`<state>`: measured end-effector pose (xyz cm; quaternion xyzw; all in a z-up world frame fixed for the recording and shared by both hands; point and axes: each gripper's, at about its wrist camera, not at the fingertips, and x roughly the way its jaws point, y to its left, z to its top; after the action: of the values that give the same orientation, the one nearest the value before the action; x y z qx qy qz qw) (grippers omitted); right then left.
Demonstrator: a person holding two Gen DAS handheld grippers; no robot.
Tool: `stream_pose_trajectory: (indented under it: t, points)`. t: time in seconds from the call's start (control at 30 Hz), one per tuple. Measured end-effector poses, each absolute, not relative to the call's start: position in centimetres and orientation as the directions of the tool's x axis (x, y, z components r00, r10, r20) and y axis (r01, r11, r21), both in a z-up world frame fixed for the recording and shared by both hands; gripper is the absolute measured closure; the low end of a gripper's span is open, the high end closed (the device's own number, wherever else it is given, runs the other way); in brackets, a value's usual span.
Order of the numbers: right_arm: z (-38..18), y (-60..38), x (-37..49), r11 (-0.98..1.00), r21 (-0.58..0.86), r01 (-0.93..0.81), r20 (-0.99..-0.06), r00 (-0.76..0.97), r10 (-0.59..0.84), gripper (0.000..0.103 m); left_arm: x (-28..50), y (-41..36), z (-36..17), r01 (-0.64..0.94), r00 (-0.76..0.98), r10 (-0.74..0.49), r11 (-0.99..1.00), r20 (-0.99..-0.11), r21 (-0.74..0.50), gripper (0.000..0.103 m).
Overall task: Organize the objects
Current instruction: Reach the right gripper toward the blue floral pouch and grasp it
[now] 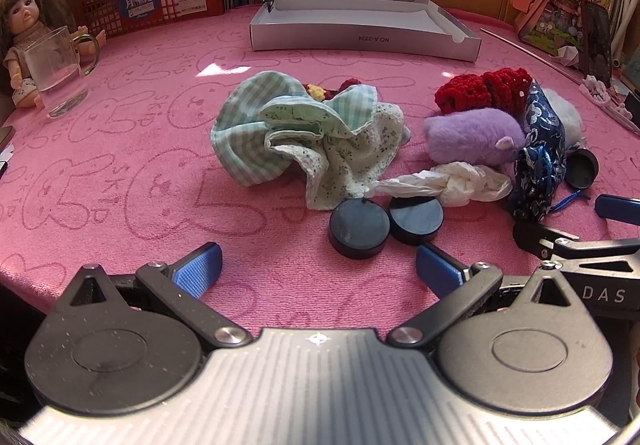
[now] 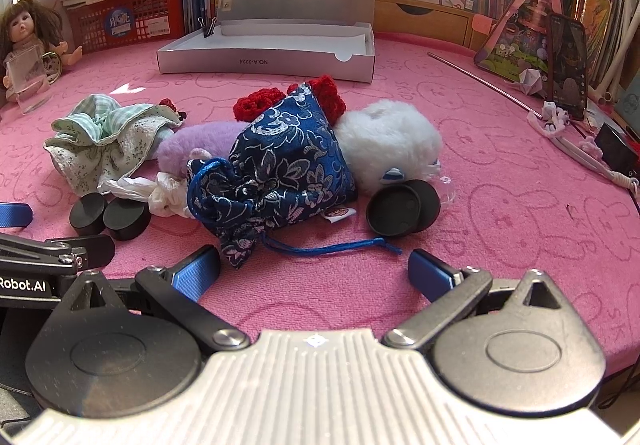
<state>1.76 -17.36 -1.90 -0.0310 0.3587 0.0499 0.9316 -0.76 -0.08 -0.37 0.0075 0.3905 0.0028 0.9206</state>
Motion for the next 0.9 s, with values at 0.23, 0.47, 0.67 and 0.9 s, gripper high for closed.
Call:
stream_pose_trajectory:
  t: [0.23, 0.47, 0.67, 0.9]
  points:
    - [-1.9, -17.3, 1.7, 0.995, -0.020, -0.100, -0.669, 0.741, 0.061, 0.000, -1.2, -0.1, -0.6, 0.015, 0.720, 0.008, 1.000, -0.694, 0.027, 0.000]
    - [-1.9, -17.1, 1.8, 0.997, -0.021, -0.081, -0.669, 0.742, 0.046, 0.000, -1.4, 0.4, -0.5, 0.018, 0.725, -0.010, 1.000, -0.688, 0.004, 0.000]
    - [-1.8, -17.3, 1.2, 0.995, -0.015, -0.095, -0.642, 0.764, 0.063, 0.000, -2.0, 0.5, -0.1, 0.040, 0.750, -0.043, 0.999, -0.660, -0.020, 0.011]
    - [-0.7, -17.1, 1.0, 0.991, 0.020, -0.135, -0.607, 0.786, 0.119, 0.010, -2.0, 0.1, 0.2, 0.086, 0.759, -0.082, 0.996, -0.645, -0.025, 0.049]
